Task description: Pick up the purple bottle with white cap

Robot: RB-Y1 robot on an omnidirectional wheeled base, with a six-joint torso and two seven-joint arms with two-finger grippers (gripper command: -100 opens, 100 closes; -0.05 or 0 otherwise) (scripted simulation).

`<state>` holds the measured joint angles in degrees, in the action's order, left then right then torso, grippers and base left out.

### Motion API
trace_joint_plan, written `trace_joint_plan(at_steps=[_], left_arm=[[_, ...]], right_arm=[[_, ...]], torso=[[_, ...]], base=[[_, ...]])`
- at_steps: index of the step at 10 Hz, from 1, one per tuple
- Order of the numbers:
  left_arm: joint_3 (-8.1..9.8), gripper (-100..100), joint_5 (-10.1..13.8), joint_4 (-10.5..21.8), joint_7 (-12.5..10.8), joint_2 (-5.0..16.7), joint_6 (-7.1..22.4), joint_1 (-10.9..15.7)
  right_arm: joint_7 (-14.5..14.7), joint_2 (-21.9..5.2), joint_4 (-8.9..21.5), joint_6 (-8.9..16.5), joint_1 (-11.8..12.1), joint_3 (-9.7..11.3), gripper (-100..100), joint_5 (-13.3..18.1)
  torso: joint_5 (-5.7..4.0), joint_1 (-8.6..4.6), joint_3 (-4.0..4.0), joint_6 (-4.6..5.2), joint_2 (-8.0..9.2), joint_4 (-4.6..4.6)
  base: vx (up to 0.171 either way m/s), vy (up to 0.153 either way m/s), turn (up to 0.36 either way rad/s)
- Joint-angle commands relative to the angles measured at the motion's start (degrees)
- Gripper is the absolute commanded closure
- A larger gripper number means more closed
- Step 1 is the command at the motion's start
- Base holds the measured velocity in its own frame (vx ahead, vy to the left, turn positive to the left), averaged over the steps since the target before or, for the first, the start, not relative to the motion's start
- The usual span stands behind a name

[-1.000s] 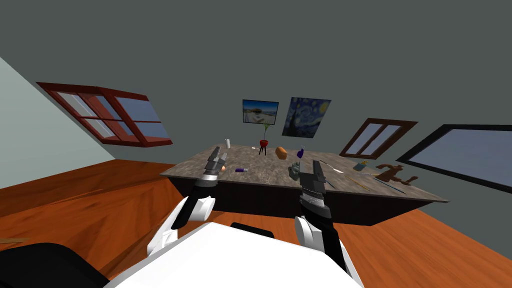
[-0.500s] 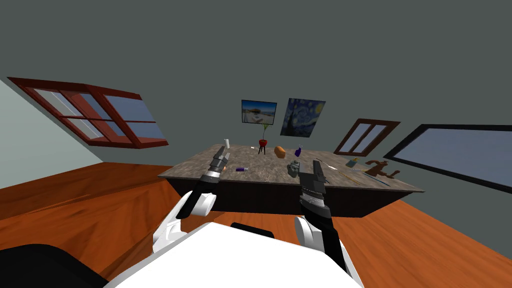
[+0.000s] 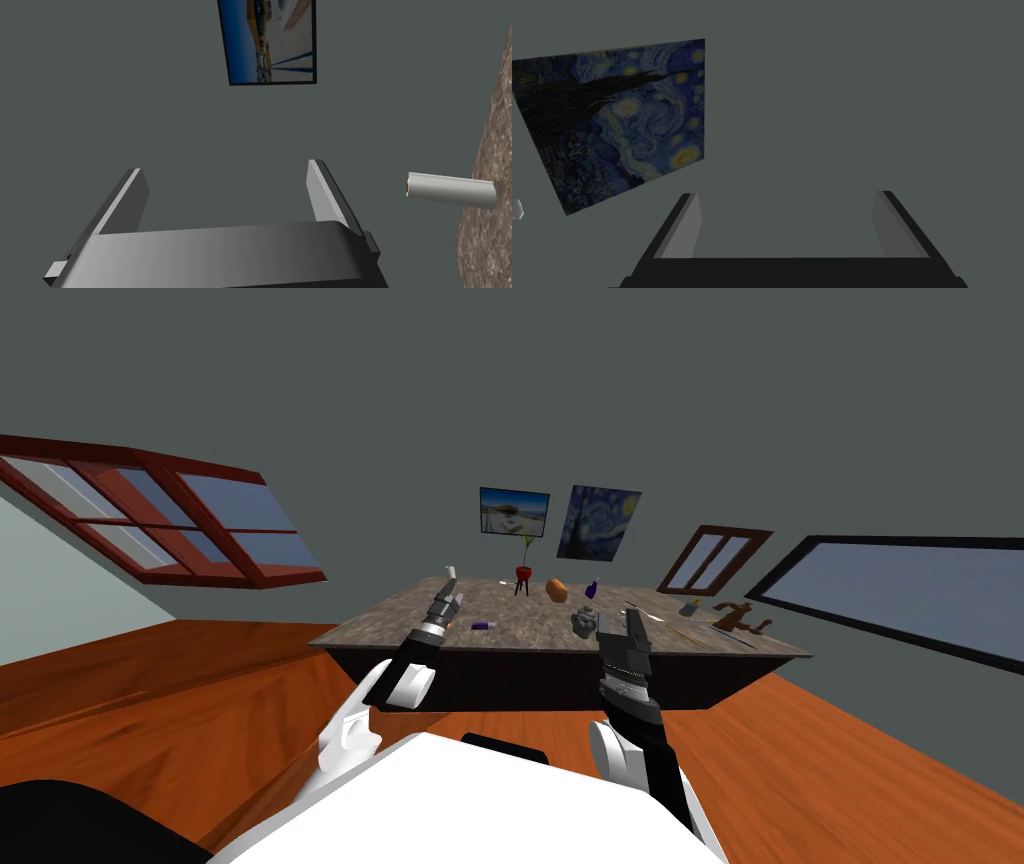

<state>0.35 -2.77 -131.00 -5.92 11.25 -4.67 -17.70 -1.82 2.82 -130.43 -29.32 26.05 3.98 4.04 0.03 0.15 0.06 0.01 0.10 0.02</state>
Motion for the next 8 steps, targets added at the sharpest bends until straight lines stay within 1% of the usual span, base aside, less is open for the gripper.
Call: trace_joint_plan(at_steps=[1,2,3,4,5,6,7,8], left_arm=[[-0.29,-100,0.0,0.1,0.2,0.2,2.5,0.5],[-0.41,-100,0.3,0.5,0.4,1.0,4.4,2.1],[-0.41,-100,0.3,0.5,0.4,1.0,5.7,2.1],[-0.41,-100,0.3,0.5,0.4,1.0,6.0,2.1],[-0.5,-100,0.6,0.9,0.5,1.7,8.4,3.7],[-0.5,-100,0.6,0.9,0.5,1.7,9.7,3.7],[-0.54,-100,0.8,1.4,0.5,2.4,11.3,5.3],[-0.54,-100,0.8,1.4,0.5,2.4,13.0,5.3]], right_arm=[[0.0,0.0,0.0,0.0,0.0,0.0,0,0.0],[0.0,0.0,0.0,0.0,0.0,0.0,0,0.0],[0.0,0.0,0.0,0.0,0.0,0.0,0,0.0],[0.0,0.0,0.0,0.0,0.0,0.0,0,0.0],[0.0,0.0,0.0,0.0,0.0,0.0,0,0.0],[0.0,0.0,0.0,0.0,0.0,0.0,0,0.0],[0.0,0.0,0.0,0.0,0.0,0.0,0,0.0],[0.0,0.0,0.0,0.0,0.0,0.0,0,0.0]], torso=[[0.0,0.0,0.0,0.0,0.0,0.0],[0.0,-0.01,0.0,-0.02,0.0,0.0],[0.0,0.01,-0.01,0.0,-0.02,0.0],[0.0,-0.02,-0.02,-0.02,-0.04,-0.01],[-0.01,-0.08,-0.04,-0.03,-0.07,-0.01],[-0.01,-0.07,-0.03,0.0,-0.06,-0.01],[-0.01,-0.06,-0.03,-0.02,-0.06,-0.01],[-0.01,-0.03,-0.02,-0.01,-0.05,-0.01]], base=[[-0.033,0.035,-0.053],[-0.03,0.038,-0.094],[-0.023,0.031,-0.052],[-0.009,0.012,0.008],[-0.02,0.017,-0.085],[-0.02,0.02,-0.06],[-0.026,0.03,-0.09],[-0.031,0.031,-0.058]])
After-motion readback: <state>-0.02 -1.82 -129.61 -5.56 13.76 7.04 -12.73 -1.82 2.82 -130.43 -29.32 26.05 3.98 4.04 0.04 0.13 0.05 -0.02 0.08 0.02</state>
